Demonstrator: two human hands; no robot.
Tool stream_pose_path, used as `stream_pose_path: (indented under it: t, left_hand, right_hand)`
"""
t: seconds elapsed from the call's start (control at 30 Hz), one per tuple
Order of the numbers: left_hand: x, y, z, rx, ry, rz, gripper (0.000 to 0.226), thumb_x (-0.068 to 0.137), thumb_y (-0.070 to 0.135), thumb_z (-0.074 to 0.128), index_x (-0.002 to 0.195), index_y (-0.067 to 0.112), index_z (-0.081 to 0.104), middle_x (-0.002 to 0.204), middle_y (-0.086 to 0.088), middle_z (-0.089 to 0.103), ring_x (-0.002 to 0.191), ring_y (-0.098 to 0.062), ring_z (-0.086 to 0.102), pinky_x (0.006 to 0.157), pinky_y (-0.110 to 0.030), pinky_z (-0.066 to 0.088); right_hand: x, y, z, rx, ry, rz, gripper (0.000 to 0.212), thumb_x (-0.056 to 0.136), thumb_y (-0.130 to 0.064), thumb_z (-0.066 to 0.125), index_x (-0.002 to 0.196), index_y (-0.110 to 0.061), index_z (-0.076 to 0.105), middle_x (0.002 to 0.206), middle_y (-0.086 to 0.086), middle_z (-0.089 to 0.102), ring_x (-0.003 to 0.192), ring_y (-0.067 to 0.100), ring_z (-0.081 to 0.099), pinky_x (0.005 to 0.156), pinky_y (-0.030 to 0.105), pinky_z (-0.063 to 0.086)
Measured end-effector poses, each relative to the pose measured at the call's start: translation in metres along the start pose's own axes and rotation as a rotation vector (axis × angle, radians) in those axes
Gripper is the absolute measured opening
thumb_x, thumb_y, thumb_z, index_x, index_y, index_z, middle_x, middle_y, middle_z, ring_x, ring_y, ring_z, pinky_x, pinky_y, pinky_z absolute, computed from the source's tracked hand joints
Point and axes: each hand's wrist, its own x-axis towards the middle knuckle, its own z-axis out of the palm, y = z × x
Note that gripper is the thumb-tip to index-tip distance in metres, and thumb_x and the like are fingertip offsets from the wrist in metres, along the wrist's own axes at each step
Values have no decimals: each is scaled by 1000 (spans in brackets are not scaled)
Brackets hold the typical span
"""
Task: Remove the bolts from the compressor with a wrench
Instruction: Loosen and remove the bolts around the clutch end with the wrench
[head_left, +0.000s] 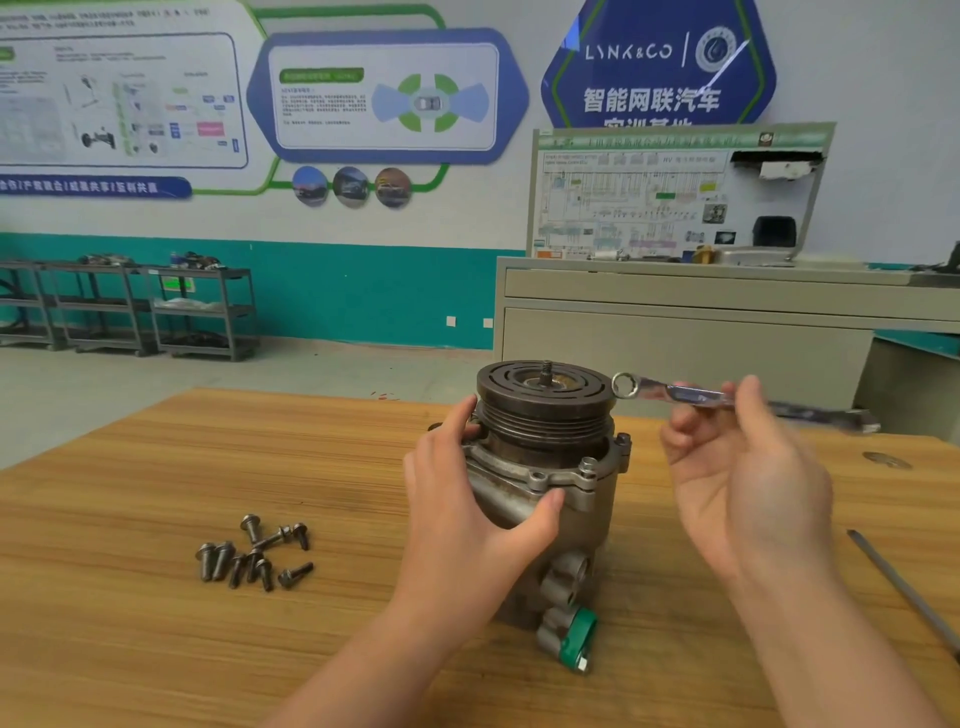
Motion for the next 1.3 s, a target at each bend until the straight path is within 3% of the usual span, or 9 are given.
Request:
stream_pose_path:
  t: [0.17,0.3,0.47,0.63,0.73,0.83,1.03,1.17,1.3]
  left_hand:
    - [0,0,0,6,-7,1,84,59,70,60,123,72,6,122,44,26,123,14,25,89,0,29]
    - [0,1,-1,1,-3,4,82,60,69,59,125,69,9,123,41,28,122,14,25,89,4,25]
    - [0,1,-1,-1,-10,-5,84,60,70,59,127,66,8,124,42,26,122,15,24,88,6,23]
    - [-1,1,0,9,-14,-4,87,59,70,58,131,60,10,126,38,27,123,13,24,89,-6,29]
    - [0,2,-1,7,-14,-5,83,59,70,59,126,65,9,126,37,27,122,15,23,88,-5,30]
    - [0,2,-1,4,-21,-7,83,61,68,61,125,66,8,125,36,28,121,14,23,89,-4,28]
    - [-1,1,0,15,-12,-16,83,61,69,58,128,63,9,122,33,31,123,11,25,90,2,25]
    - [-1,0,0,14,-5,-10,82,63,67,62,128,62,12,124,34,29,121,9,28,91,-1,28]
    - [-1,2,0,3,6,-28,80,62,67,61,127,61,15,122,35,28,121,10,27,90,5,21]
  right_hand:
    - [-18,-6,5,-474,-225,-555,17,104,-30,35,93,-19,44,79,0,65,52,16,62,45,23,45]
    - [-25,-4,6,-652,-407,-752,7,104,-33,37,98,-31,41,87,-1,64,53,16,66,41,28,45]
    - [-28,6,3,-654,-427,-818,9,104,-39,37,100,-39,45,82,-5,63,54,14,61,47,26,43]
    - [-31,15,-1,-743,-421,-908,19,105,-35,37,105,-50,48,74,-3,60,54,10,60,53,25,43]
    - [-32,21,-3,-766,-424,-941,17,105,-31,39,101,-30,55,67,0,59,55,3,58,56,17,42]
    - [-35,23,-3,-782,-440,-961,23,105,-27,38,98,-12,54,73,5,58,56,4,56,60,11,41]
    - [-51,43,5,-722,-213,-1012,20,105,-30,32,99,-14,44,86,10,58,66,20,55,65,23,43]
    - [-60,60,9,-825,-255,-1119,24,105,-29,34,99,-10,45,88,9,59,81,11,58,74,15,47]
    - [-60,57,11,-705,-236,-1068,22,105,-29,32,97,-12,45,87,9,58,71,14,55,68,22,45]
